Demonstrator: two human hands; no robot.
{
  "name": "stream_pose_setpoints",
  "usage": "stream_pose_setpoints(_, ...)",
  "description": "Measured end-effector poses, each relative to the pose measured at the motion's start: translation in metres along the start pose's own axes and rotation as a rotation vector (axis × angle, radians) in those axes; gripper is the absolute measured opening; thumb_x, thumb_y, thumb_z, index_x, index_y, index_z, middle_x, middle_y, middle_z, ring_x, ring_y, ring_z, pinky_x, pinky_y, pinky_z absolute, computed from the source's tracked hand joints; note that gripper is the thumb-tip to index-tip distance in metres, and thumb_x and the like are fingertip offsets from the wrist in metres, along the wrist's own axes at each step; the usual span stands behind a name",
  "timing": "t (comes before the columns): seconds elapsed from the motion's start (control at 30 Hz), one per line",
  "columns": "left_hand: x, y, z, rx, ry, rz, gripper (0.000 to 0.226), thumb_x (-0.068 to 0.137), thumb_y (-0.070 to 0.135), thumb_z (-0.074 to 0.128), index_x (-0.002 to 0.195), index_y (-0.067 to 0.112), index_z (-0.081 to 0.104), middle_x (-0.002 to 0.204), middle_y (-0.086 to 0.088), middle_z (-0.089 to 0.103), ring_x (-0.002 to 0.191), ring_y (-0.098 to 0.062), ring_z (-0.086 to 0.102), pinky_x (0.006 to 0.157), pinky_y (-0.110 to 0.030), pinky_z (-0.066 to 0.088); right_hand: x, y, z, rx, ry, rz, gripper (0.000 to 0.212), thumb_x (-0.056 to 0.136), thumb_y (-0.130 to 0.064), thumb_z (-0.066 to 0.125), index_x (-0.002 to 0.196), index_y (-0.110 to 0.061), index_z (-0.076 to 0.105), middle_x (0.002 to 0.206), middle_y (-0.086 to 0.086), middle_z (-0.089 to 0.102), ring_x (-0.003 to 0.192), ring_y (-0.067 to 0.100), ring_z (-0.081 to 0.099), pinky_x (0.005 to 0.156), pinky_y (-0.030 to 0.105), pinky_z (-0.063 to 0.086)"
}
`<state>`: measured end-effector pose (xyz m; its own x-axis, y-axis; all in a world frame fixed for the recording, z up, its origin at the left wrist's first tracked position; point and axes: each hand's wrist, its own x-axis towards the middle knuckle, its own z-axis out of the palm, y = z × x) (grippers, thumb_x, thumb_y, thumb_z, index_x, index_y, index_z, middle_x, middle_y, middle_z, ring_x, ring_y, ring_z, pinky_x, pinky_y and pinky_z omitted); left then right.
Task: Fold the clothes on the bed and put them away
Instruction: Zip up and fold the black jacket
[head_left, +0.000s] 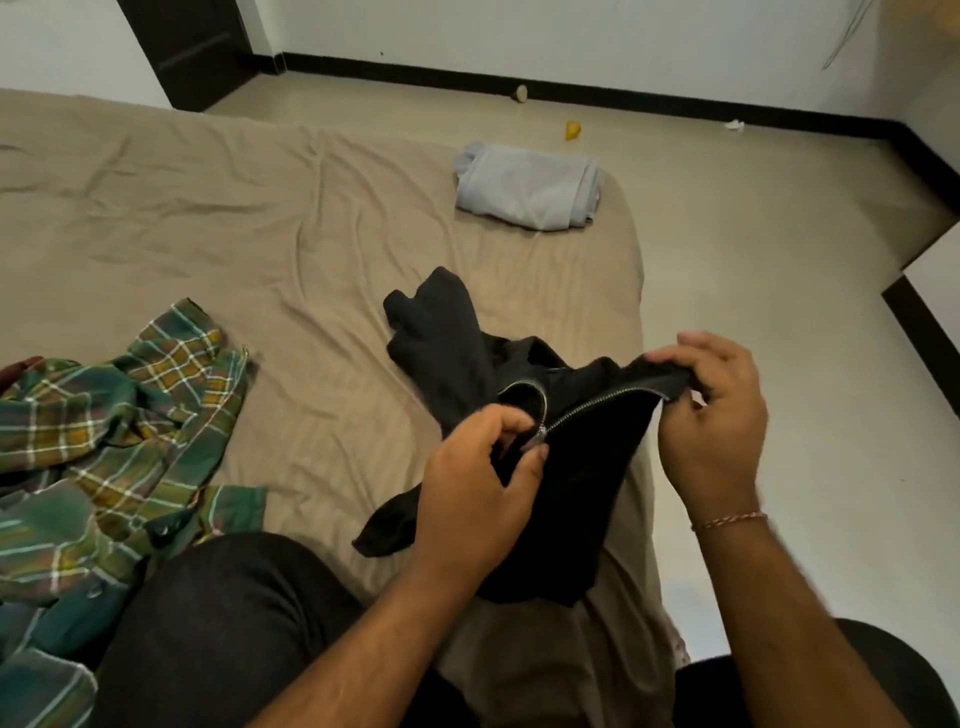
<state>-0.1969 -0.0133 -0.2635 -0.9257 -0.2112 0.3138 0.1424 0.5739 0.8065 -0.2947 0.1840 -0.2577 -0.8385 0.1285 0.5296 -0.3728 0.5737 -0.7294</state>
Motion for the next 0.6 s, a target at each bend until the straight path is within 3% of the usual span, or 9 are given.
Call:
stream_pose_setpoints(0.07,0.003,-0.016,0.014,0.156,-0.224,-0.193,0.018,0.088,0.037,0.078,0.084,0.033,0.061,0.072,0.016,0.062,0.071,-0.002,0.06,0.063,-0.02,0.041,-0.004,0.018,-0.002,-0.099,-0.155,0.104,0.052,0.082,0.013,0.051,0.098,-0.031,0.072,0.119,-0.002,0.06,0.112,0.006,0.057,0.101,0.021,0.045)
stream_pose_setpoints(0.13,0.008,-0.026,0.02,0.227,-0.3,-0.298,0.03,0.086,0.049,0.077,0.074,0.028,0.058,0.064,0.011,0.062,0.062,-0.003,0.058,0.058,-0.022,0.038,-0.007,0.027,-0.007,-0.105,-0.254,0.212,0.052,0.084,0.013,0.05,0.104,-0.031,0.07,0.121,-0.002,0.06,0.114,0.009,0.056,0.109,0.03,0.045)
stream_pose_setpoints(0.23,0.013,-0.024,0.021,0.139,-0.282,-0.256,0.039,0.086,0.053,0.077,0.066,0.026,0.057,0.062,0.011,0.06,0.062,-0.006,0.059,0.053,-0.015,0.037,-0.01,0.024,-0.015,-0.129,-0.303,0.203,0.048,0.088,0.006,0.057,0.127,-0.021,0.066,0.142,0.003,0.053,0.13,0.011,0.048,0.117,0.036,0.04)
stream_pose_setpoints(0.33,0.006,-0.022,0.021,0.042,-0.227,-0.142,0.014,0.09,0.039,0.078,0.083,0.034,0.067,0.083,0.017,0.066,0.083,-0.001,0.063,0.07,-0.011,0.042,-0.023,0.007,-0.015,-0.191,-0.259,0.073,0.055,0.087,0.001,0.064,0.138,-0.018,0.059,0.155,0.004,0.039,0.143,0.022,0.036,0.114,0.032,0.034)
stream_pose_setpoints(0.4,0.004,-0.021,0.021,-0.04,-0.182,-0.095,0.012,0.091,0.027,0.078,0.097,0.036,0.072,0.094,0.02,0.069,0.095,-0.001,0.066,0.081,-0.012,0.045,-0.03,-0.012,-0.014,-0.165,-0.137,-0.127,0.046,0.085,0.0,0.064,0.129,-0.012,0.066,0.139,0.008,0.051,0.127,0.027,0.047,0.106,0.031,0.039)
stream_pose_setpoints(0.47,0.005,-0.018,0.02,-0.082,-0.13,-0.058,0.015,0.091,0.024,0.079,0.098,0.035,0.073,0.095,0.021,0.071,0.097,-0.002,0.068,0.084,-0.012,0.048,-0.036,-0.028,-0.01,-0.124,-0.128,-0.35,0.031,0.087,-0.004,0.067,0.117,-0.008,0.073,0.117,0.008,0.06,0.107,0.026,0.054,0.096,0.031,0.044)
stream_pose_setpoints(0.53,0.006,-0.017,0.02,-0.073,-0.105,-0.049,0.006,0.091,0.025,0.078,0.094,0.029,0.076,0.092,0.019,0.072,0.092,-0.004,0.069,0.079,-0.016,0.051,-0.041,-0.034,-0.001,-0.065,-0.294,-0.423,0.021,0.091,-0.011,0.068,0.111,-0.011,0.075,0.105,0.001,0.064,0.098,0.018,0.058,0.088,0.03,0.05)
stream_pose_setpoints(0.6,0.005,-0.021,0.022,-0.048,-0.123,-0.078,0.007,0.092,0.021,0.075,0.096,0.026,0.078,0.09,0.017,0.073,0.089,-0.005,0.069,0.077,-0.022,0.054,-0.046,-0.03,0.008,-0.04,-0.477,-0.318,0.024,0.093,-0.025,0.067,0.114,-0.017,0.074,0.105,-0.008,0.063,0.098,0.009,0.059,0.087,0.029,0.054)
